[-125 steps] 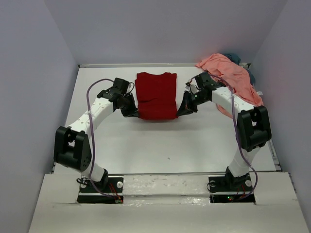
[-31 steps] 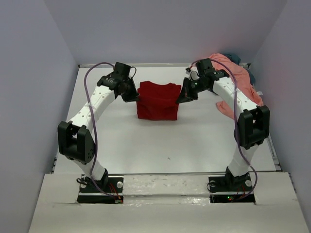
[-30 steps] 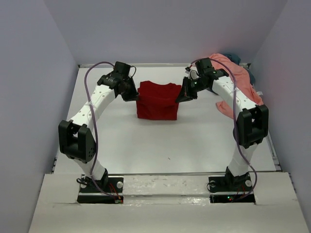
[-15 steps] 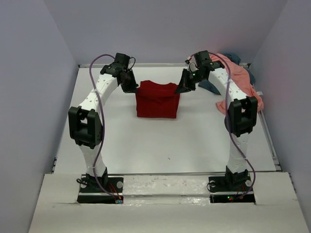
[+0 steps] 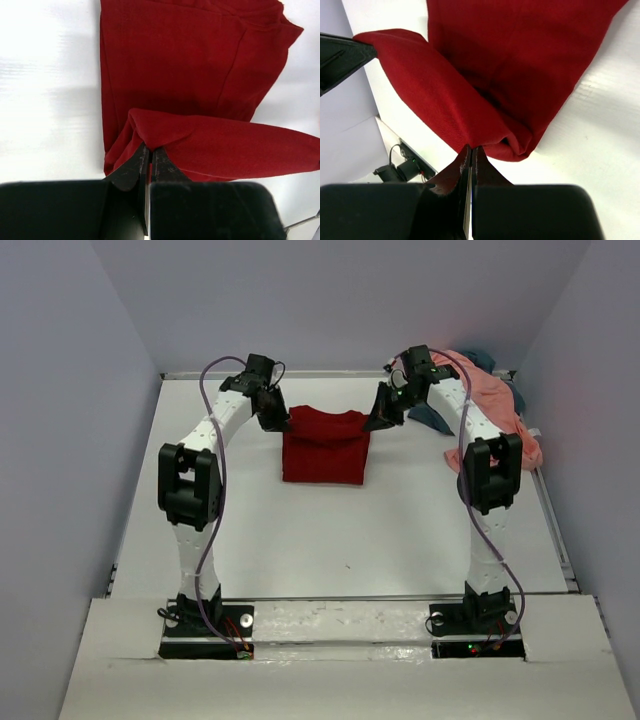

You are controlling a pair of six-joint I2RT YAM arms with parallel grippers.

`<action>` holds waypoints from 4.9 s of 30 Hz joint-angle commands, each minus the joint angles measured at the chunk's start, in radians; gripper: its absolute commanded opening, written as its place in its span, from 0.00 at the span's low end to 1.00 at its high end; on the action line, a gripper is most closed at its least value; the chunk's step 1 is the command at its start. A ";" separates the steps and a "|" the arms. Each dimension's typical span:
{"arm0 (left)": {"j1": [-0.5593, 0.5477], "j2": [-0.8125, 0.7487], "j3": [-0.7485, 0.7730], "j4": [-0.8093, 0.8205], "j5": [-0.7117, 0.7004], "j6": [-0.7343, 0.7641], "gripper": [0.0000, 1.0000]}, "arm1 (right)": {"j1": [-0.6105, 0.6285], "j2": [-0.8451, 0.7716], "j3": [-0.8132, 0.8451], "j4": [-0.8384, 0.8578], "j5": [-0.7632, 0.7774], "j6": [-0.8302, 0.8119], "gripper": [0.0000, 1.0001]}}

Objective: Fold and stack the t-shirts
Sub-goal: Fold the long partially folded tshirt into a neat square, then smooth out wrinkles on the folded tshirt

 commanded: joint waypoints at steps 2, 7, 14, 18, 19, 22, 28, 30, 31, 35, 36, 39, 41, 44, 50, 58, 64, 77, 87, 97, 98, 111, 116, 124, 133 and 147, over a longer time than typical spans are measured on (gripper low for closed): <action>0.013 0.036 0.079 0.039 0.008 0.025 0.03 | -0.022 0.032 0.076 0.007 0.034 -0.020 0.00; 0.013 0.068 0.117 0.036 0.002 0.033 0.03 | -0.031 0.066 0.108 0.008 0.042 -0.018 0.00; 0.019 0.120 0.171 0.028 -0.001 0.039 0.03 | -0.040 0.116 0.149 0.011 0.055 -0.023 0.00; 0.026 0.153 0.212 0.023 0.000 0.044 0.03 | -0.049 0.156 0.197 0.013 0.060 -0.023 0.00; 0.027 0.159 0.215 0.023 0.000 0.045 0.03 | -0.049 0.162 0.203 0.016 0.062 -0.020 0.00; 0.033 0.177 0.229 0.028 0.000 0.047 0.03 | -0.049 0.184 0.214 0.031 0.065 -0.021 0.00; 0.044 0.206 0.243 0.051 0.005 0.042 0.03 | -0.058 0.218 0.228 0.085 0.097 -0.021 0.00; 0.044 0.211 0.241 0.054 0.002 0.044 0.03 | -0.058 0.224 0.234 0.096 0.103 -0.020 0.00; 0.044 0.211 0.243 0.057 0.002 0.045 0.03 | -0.058 0.225 0.234 0.099 0.108 -0.020 0.00; 0.047 0.222 0.250 0.063 0.000 0.048 0.03 | -0.058 0.236 0.245 0.119 0.118 -0.017 0.00; 0.049 0.223 0.255 0.063 0.000 0.050 0.03 | -0.058 0.238 0.246 0.122 0.118 -0.015 0.00; 0.052 0.231 0.267 0.065 -0.003 0.053 0.03 | -0.058 0.242 0.248 0.134 0.124 -0.012 0.00; 0.053 0.239 0.274 0.074 -0.003 0.054 0.03 | -0.058 0.247 0.248 0.146 0.129 -0.010 0.00; 0.055 0.249 0.281 0.088 -0.004 0.053 0.03 | -0.058 0.259 0.248 0.162 0.131 -0.009 0.00; 0.059 0.274 0.290 0.132 -0.012 0.059 0.03 | -0.058 0.274 0.231 0.231 0.138 0.005 0.00; 0.062 0.317 0.292 0.215 -0.009 0.050 0.12 | -0.058 0.307 0.222 0.290 0.160 0.029 0.00; 0.070 0.357 0.335 0.243 -0.007 0.039 0.62 | -0.058 0.316 0.222 0.314 0.190 0.040 0.18; 0.073 0.202 0.229 0.282 -0.060 0.053 0.99 | -0.058 0.170 0.084 0.363 0.183 0.040 0.85; 0.075 0.044 -0.136 0.453 0.058 0.035 0.99 | -0.058 0.017 -0.218 0.488 0.092 0.102 0.86; 0.076 0.071 -0.228 0.493 0.098 0.042 0.98 | -0.058 0.035 -0.324 0.573 0.031 0.141 0.85; 0.076 0.082 -0.224 0.491 0.100 0.042 0.98 | -0.058 0.043 -0.321 0.577 0.031 0.141 0.85; 0.076 0.191 -0.142 0.490 0.127 0.061 0.97 | -0.058 0.158 -0.272 0.608 -0.012 0.184 0.73; 0.076 0.223 -0.105 0.471 0.134 0.064 0.94 | -0.049 0.167 -0.278 0.610 -0.015 0.187 0.56; 0.075 0.243 -0.099 0.477 0.180 0.054 0.60 | -0.049 0.173 -0.281 0.608 -0.014 0.192 0.46; 0.075 0.262 -0.099 0.473 0.210 0.053 0.47 | -0.049 0.178 -0.271 0.610 -0.017 0.197 0.46; 0.072 0.315 -0.050 0.398 0.223 0.074 0.05 | -0.049 0.195 -0.258 0.599 -0.018 0.209 0.06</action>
